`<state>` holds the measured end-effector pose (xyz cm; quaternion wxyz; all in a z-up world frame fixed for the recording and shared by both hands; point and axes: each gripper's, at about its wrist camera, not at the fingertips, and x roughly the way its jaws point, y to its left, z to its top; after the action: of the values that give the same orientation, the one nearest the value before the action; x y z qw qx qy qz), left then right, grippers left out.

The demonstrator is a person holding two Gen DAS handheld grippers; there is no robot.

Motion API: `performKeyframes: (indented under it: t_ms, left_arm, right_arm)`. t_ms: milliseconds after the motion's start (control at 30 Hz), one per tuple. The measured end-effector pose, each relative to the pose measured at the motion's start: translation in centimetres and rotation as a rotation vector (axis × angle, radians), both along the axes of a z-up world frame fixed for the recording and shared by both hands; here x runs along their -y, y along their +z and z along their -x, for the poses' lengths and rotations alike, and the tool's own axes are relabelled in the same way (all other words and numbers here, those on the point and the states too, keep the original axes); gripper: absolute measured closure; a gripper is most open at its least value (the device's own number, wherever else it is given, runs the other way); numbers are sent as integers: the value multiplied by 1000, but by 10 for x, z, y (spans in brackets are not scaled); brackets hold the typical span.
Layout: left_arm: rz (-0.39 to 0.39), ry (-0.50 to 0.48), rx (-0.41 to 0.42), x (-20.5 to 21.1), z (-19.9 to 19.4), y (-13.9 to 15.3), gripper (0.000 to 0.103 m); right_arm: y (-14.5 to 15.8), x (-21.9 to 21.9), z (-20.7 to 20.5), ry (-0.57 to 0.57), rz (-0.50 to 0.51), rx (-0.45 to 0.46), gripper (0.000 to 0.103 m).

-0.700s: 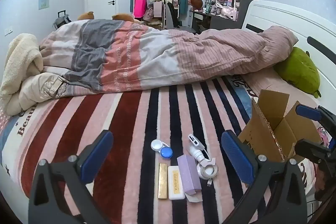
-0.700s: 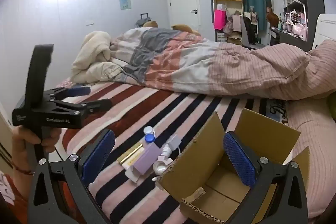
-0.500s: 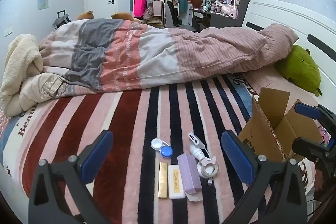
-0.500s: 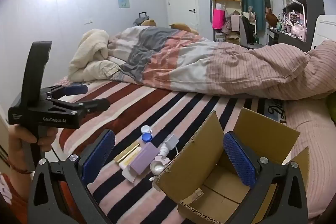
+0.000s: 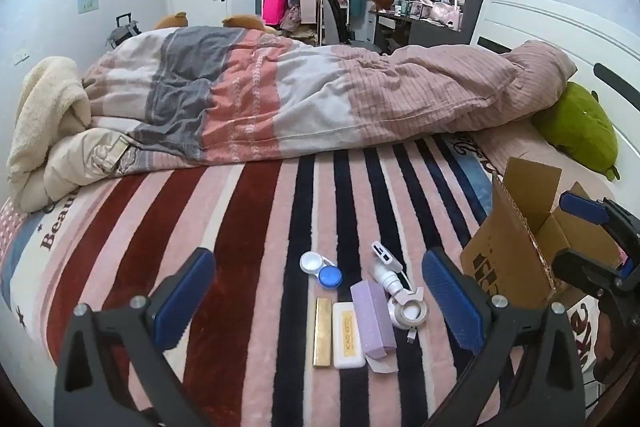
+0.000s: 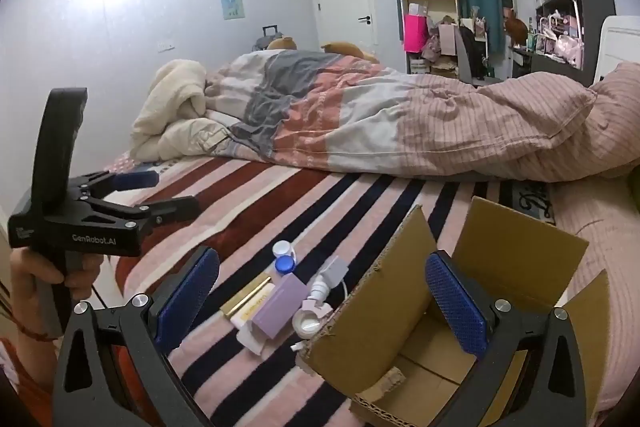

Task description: Organize rigid objects

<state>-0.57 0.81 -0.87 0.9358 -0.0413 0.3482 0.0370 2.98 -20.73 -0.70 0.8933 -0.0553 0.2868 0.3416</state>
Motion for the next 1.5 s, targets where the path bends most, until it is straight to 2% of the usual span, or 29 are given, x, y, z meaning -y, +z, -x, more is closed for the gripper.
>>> performKeyframes:
  t_ms: [700,833,1500]
  left_arm:
    - [24,-12,53,0,9,8,1]
    - [21,-27,55,1,6,10,1]
    - [32,-17,55,-4,6,6,0]
  right_arm:
    - [6,3,6,-23,-7,16,0]
    - [9,2,9,-35,0,40,0]
    - [7,-2,2,-52,-14,24,0]
